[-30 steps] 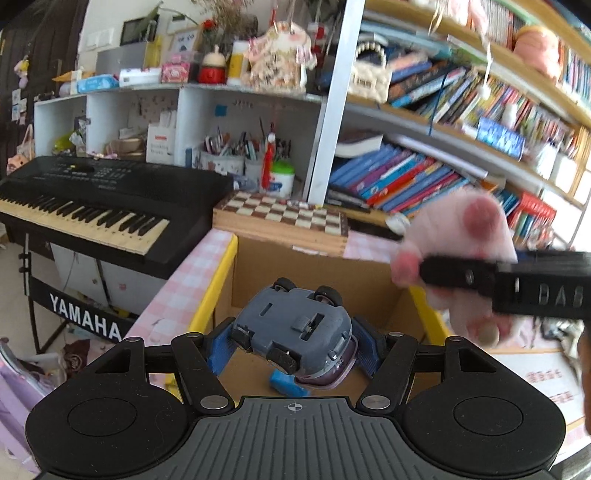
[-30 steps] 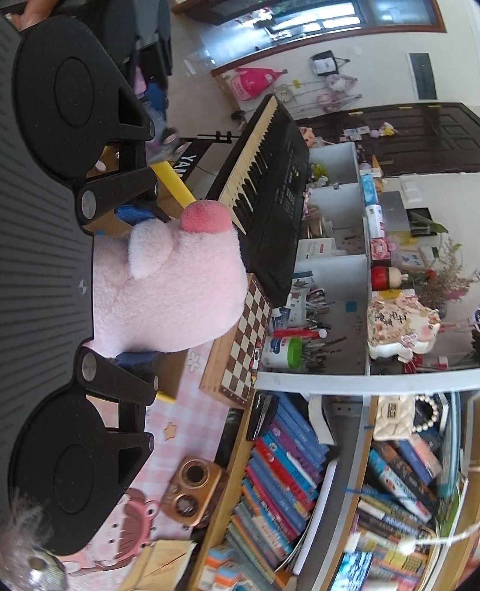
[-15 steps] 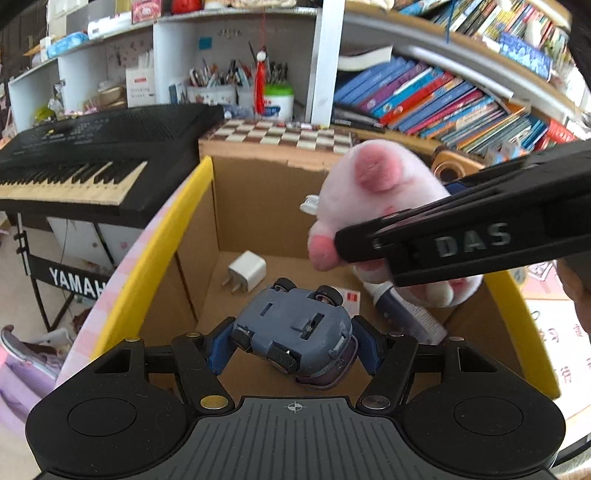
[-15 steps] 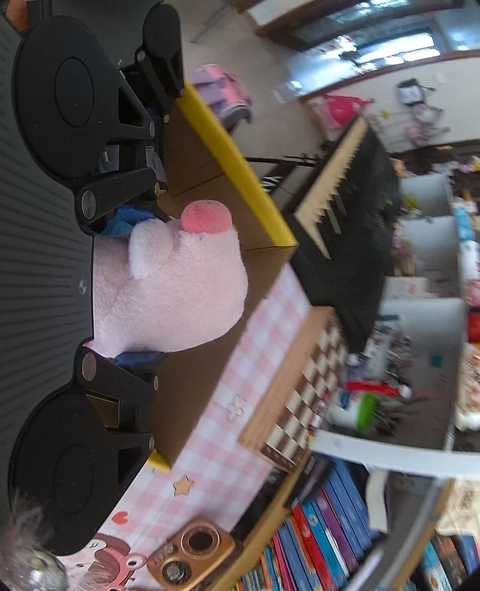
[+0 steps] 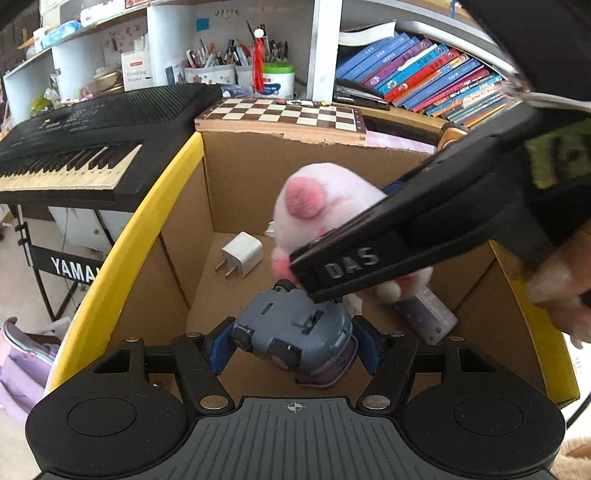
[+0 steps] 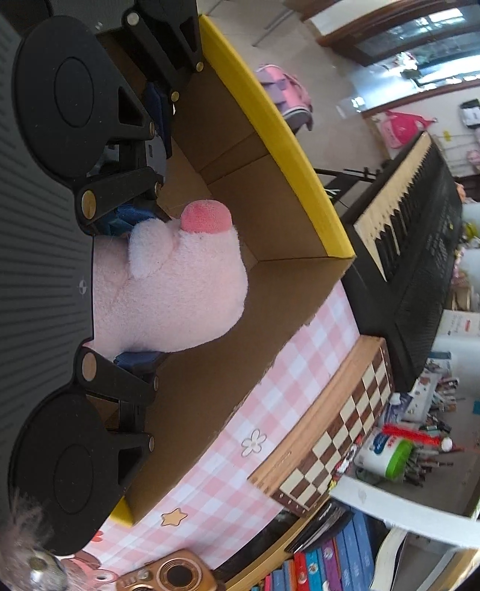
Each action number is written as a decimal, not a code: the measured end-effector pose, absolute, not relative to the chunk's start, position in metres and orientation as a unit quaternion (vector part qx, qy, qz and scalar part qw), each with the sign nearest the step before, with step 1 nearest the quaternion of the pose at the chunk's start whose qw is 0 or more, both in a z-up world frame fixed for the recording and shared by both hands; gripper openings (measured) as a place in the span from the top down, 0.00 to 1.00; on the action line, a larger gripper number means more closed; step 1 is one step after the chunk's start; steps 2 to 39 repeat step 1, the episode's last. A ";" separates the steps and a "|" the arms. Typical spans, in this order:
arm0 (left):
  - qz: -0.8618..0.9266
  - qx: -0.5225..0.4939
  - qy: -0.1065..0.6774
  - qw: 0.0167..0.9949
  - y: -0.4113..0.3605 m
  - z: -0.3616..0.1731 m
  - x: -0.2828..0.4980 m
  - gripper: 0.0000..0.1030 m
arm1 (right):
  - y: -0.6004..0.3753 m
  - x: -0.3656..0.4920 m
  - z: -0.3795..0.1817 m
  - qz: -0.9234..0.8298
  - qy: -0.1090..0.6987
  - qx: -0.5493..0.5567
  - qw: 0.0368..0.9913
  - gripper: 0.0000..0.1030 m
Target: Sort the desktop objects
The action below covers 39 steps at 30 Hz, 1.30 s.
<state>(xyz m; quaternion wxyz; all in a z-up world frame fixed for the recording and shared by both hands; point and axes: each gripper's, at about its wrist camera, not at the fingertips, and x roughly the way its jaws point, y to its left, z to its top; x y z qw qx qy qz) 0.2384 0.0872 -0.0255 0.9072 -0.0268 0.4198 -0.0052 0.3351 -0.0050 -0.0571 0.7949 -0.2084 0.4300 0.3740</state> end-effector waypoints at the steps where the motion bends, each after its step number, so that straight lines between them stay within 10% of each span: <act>1: -0.007 -0.026 0.422 0.906 0.087 -0.025 0.239 0.35 | -0.002 0.336 -0.059 0.376 0.432 -0.212 0.792 0.42; 39: -0.007 -0.026 0.422 0.906 0.087 -0.025 0.239 0.35 | -0.002 0.336 -0.059 0.376 0.432 -0.212 0.792 0.42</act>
